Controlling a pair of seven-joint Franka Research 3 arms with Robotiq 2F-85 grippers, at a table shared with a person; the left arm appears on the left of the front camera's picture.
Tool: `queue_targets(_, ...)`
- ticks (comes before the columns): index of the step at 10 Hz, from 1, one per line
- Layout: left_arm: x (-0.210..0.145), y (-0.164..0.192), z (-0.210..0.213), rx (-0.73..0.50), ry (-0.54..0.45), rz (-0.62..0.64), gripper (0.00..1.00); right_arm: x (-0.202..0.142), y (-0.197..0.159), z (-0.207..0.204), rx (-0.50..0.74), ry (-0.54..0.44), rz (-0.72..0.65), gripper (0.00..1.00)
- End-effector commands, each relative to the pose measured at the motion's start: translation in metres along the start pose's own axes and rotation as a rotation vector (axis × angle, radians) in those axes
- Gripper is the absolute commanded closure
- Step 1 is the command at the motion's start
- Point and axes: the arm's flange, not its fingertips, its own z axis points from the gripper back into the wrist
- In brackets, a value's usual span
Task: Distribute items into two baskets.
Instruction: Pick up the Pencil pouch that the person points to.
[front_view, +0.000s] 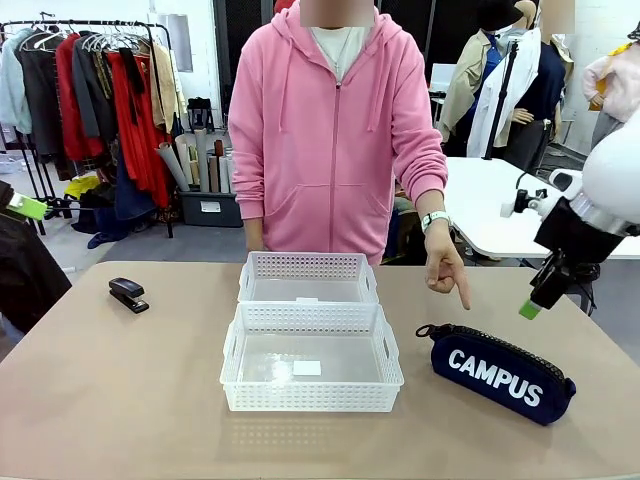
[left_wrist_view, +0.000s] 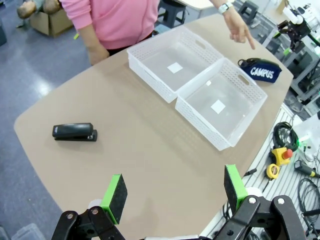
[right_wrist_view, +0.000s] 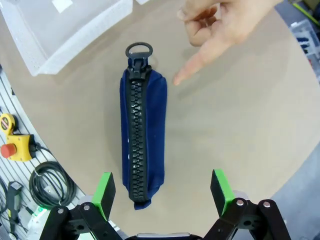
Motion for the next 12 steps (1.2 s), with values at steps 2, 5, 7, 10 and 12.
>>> queue_targets(2,0.0,-0.002,0.001,0.0,-0.009,-0.014,0.0,0.004,-0.001,-0.021,-0.051,0.015,0.102,0.0)
queue_targets(5,0.0,-0.002,0.001,0.0,-0.009,-0.014,0.0,0.012,0.003,-0.046,-0.053,0.044,0.124,0.0)
queue_targets(7,0.0,-0.002,0.001,0.0,-0.009,-0.014,0.0,0.017,0.008,-0.061,-0.048,0.055,0.131,0.0)
queue_targets(10,0.0,-0.002,0.001,0.0,-0.009,-0.014,0.0,0.017,0.014,-0.073,-0.018,0.059,0.142,0.0)
queue_targets(12,0.0,-0.002,0.001,0.0,-0.009,-0.014,0.0,0.019,0.017,-0.079,-0.02,0.075,0.142,0.0)
